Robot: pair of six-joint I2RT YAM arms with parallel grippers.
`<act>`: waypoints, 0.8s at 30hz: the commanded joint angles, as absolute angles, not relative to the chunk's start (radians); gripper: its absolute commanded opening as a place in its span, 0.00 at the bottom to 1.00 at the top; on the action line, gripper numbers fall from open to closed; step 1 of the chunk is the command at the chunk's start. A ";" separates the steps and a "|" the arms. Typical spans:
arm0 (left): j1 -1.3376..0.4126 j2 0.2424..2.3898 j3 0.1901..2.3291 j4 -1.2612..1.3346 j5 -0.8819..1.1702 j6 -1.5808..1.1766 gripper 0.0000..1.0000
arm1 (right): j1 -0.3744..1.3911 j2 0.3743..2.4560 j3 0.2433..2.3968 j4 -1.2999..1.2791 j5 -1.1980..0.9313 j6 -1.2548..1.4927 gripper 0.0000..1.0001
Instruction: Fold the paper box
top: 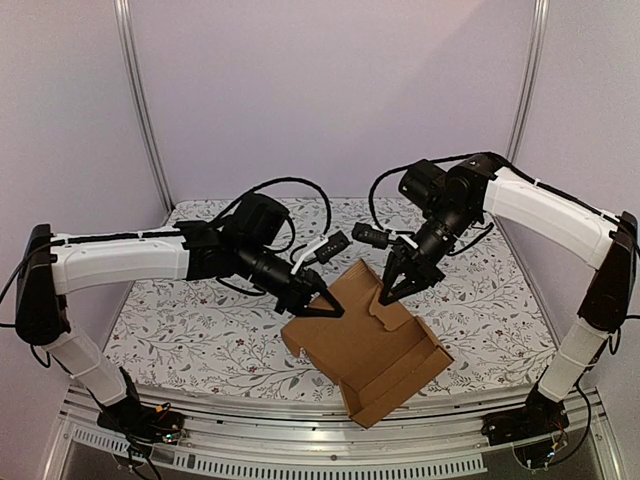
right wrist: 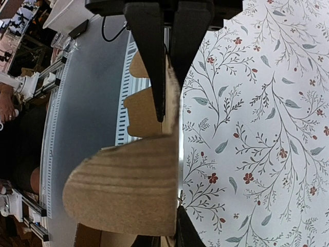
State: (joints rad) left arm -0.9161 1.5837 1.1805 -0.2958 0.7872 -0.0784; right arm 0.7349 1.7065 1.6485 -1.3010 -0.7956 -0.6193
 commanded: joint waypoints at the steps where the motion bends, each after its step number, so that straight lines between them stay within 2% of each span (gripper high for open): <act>1: -0.930 1.565 1.165 -0.264 0.835 -0.064 0.00 | 0.739 1.706 1.672 -1.298 -0.809 -0.600 0.01; 12: -0.931 1.535 1.150 -0.256 0.825 -0.043 0.00 | 0.739 1.743 1.680 -1.299 -0.803 -0.575 0.00; 13: -0.930 1.527 1.147 -0.256 0.823 -0.038 0.00 | 0.740 1.745 1.685 -1.317 -0.808 -0.588 0.02; 14: -0.930 1.519 1.144 -0.255 0.820 -0.034 0.00 | 0.740 1.748 1.685 -1.326 -0.801 -0.604 0.12; 15: -0.928 1.507 1.141 -0.255 0.820 -0.029 0.00 | 0.739 1.751 1.682 -1.329 -0.787 -0.605 0.16; 18: -0.921 1.481 1.134 -0.253 0.819 -0.019 0.00 | 0.740 1.743 1.645 -1.317 -0.758 -0.610 0.19; 22: -0.906 1.453 1.131 -0.276 0.791 -0.002 0.00 | 0.741 1.728 1.612 -1.304 -0.740 -0.610 0.12; 24: -0.900 1.443 1.129 -0.276 0.791 -0.002 0.00 | 0.739 1.719 1.608 -1.300 -0.738 -0.612 0.01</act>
